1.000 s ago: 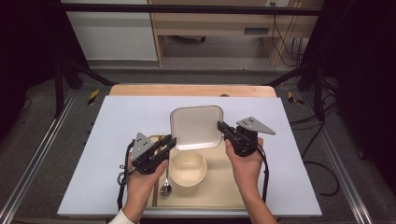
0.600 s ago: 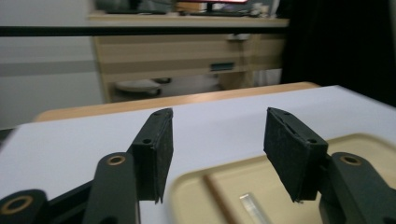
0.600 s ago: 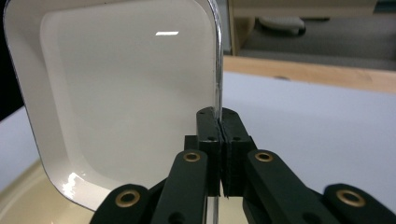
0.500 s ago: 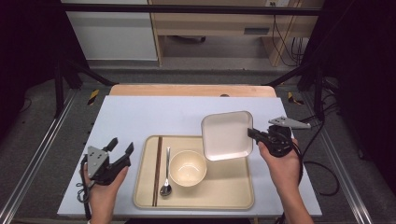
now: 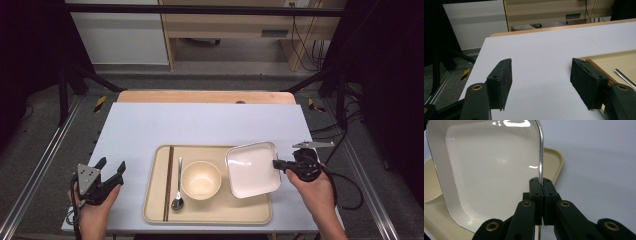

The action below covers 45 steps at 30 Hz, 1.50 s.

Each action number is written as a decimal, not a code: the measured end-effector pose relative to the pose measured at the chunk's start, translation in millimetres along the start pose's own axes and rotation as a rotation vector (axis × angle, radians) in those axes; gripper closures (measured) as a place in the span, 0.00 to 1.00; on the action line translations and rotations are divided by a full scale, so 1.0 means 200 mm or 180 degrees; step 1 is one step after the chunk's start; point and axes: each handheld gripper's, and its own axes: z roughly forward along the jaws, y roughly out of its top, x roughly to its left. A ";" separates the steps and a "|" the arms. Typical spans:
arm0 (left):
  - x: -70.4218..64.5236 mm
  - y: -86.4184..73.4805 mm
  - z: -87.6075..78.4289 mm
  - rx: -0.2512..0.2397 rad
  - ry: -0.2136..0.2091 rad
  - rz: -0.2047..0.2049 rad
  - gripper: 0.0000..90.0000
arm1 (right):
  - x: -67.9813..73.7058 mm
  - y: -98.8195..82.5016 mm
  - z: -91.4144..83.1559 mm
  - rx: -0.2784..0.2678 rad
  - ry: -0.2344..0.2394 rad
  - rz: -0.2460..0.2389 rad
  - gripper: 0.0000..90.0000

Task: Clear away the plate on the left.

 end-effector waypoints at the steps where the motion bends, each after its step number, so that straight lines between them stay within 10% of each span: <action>1: 0.00 0.00 0.00 0.0002 0.0009 0.0038 0.38 | 0.00 0.00 0.02 0.0047 0.0011 0.0006 0.99; 33: 0.00 -0.02 0.03 0.0089 0.0015 0.0064 0.37 | -0.01 -0.05 0.33 0.0487 -0.0091 0.0327 0.97; 45: 0.01 -0.02 0.03 0.0108 0.0022 0.0062 0.37 | 0.02 -0.16 0.25 0.0326 -0.0031 0.0162 0.73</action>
